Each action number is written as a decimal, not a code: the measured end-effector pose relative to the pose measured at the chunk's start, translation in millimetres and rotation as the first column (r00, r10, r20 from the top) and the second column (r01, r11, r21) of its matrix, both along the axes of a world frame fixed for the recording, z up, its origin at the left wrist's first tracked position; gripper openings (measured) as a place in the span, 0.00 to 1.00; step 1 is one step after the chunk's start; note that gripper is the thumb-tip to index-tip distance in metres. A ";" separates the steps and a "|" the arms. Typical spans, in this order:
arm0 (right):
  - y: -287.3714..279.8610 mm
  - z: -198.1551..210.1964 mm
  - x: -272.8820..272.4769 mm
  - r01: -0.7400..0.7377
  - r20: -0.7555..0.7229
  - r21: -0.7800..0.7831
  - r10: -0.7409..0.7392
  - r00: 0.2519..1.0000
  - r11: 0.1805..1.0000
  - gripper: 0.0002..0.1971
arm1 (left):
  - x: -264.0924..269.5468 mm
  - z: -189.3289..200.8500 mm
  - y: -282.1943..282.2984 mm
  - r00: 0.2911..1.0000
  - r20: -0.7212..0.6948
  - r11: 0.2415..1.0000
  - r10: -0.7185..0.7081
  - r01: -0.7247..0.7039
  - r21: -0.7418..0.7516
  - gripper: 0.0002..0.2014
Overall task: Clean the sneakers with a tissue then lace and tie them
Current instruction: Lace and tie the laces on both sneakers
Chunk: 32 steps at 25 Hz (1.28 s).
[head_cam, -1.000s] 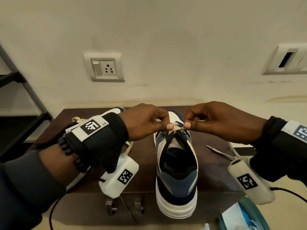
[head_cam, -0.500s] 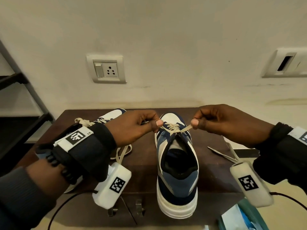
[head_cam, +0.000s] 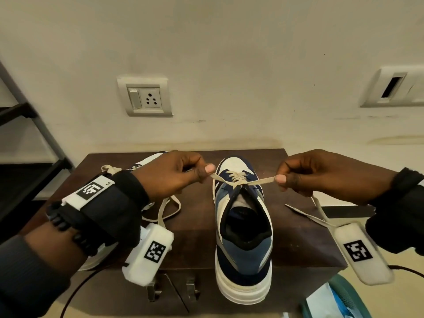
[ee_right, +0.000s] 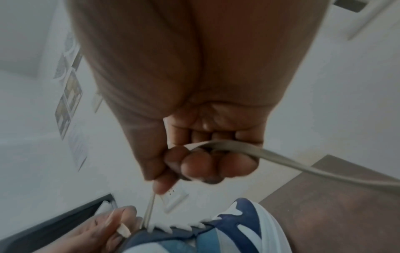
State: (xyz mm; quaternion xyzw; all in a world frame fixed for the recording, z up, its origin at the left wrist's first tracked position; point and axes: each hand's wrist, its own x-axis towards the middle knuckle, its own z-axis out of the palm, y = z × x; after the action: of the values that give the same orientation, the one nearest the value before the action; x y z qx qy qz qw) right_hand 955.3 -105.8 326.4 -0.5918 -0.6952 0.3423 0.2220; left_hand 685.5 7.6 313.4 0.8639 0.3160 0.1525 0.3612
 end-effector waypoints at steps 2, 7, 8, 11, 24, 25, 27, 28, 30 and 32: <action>0.8 0.4 3.2 0.056 -0.173 0.050 -0.046 0.984 0.997 0.11 | 0.8 4.1 -1.3 0.989 0.145 0.996 0.020 -0.007 -0.089 0.12; 10.8 1.4 -3.5 0.080 -0.521 0.002 -0.068 0.851 0.997 0.11 | 19.7 3.6 -11.4 0.909 0.414 0.929 -0.045 0.190 -0.318 0.08; 12.5 2.7 -5.7 0.077 -0.554 -0.005 -0.067 0.830 0.997 0.10 | 23.4 4.5 -12.1 0.896 0.443 0.907 -0.028 0.209 -0.365 0.07; 16.0 7.3 -10.5 0.082 -0.655 -0.022 -0.076 0.752 0.996 0.08 | 29.3 7.3 -9.5 0.864 0.504 0.902 -0.005 0.221 -0.371 0.08; 25.2 -3.6 -21.3 0.075 -0.740 -0.092 -0.118 0.662 0.993 0.16 | 32.6 -0.8 -6.0 0.819 0.571 0.906 0.060 0.196 -0.376 0.07; 25.7 -3.8 -21.1 0.086 -0.717 -0.075 -0.114 0.688 0.993 0.17 | 33.8 -0.5 -5.7 0.825 0.563 0.903 0.051 0.202 -0.378 0.07; 26.4 -4.0 -21.7 0.105 -0.692 -0.053 -0.112 0.713 0.993 0.17 | 36.5 0.6 -5.6 0.831 0.554 0.897 0.043 0.212 -0.388 0.06; 27.0 -4.4 -22.5 0.114 -0.693 -0.052 -0.118 0.711 0.992 0.17 | 37.5 1.3 -5.8 0.830 0.556 0.893 0.042 0.219 -0.394 0.06; 27.5 -5.0 -23.7 0.130 -0.690 -0.039 -0.121 0.714 0.991 0.18 | 39.5 3.2 -7.4 0.824 0.565 0.883 0.034 0.240 -0.404 0.07; 27.5 -3.5 -25.4 0.152 -0.666 -0.014 -0.122 0.736 0.988 0.17 | 40.7 6.0 -8.7 0.817 0.577 0.883 0.019 0.257 -0.393 0.06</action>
State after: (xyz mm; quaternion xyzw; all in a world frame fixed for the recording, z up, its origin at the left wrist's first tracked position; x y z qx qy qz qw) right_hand 929.9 -78.3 322.9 -0.4759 -0.5322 0.4986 0.4917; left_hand 726.1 -1.1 319.4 0.6892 0.1650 0.2995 0.6388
